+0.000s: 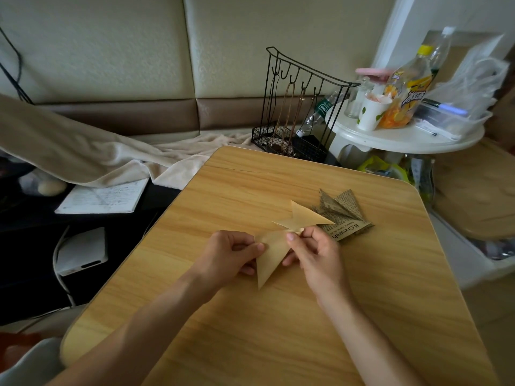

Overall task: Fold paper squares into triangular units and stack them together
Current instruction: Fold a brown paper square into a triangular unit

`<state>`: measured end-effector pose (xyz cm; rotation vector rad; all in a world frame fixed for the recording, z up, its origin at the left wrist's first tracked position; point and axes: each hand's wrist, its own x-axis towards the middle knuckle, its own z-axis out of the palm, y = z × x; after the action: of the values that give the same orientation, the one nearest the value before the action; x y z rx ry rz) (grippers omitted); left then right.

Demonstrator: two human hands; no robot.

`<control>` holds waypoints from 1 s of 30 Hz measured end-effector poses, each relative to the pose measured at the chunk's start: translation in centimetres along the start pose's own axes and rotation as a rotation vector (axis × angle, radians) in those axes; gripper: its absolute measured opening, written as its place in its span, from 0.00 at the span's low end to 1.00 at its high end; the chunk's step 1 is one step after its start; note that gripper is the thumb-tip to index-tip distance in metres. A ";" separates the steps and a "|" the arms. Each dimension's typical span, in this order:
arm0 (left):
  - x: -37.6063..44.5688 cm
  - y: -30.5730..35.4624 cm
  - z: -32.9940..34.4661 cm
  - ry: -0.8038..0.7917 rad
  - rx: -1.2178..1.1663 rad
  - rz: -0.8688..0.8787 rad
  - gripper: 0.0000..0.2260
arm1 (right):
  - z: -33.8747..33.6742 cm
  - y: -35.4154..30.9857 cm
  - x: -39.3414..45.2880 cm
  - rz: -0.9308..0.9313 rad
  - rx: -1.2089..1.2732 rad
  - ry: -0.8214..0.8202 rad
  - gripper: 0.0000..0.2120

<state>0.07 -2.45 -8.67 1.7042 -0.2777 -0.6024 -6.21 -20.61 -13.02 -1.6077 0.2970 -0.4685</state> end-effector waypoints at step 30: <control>-0.3 0.1 0.0 -0.009 -0.119 0.008 0.08 | 0.0 -0.8 -0.3 -0.177 -0.145 -0.164 0.14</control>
<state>-0.12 -2.30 -8.49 1.5854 -0.2505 -0.6094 -6.54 -20.43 -12.26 -1.8116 0.0664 -0.4547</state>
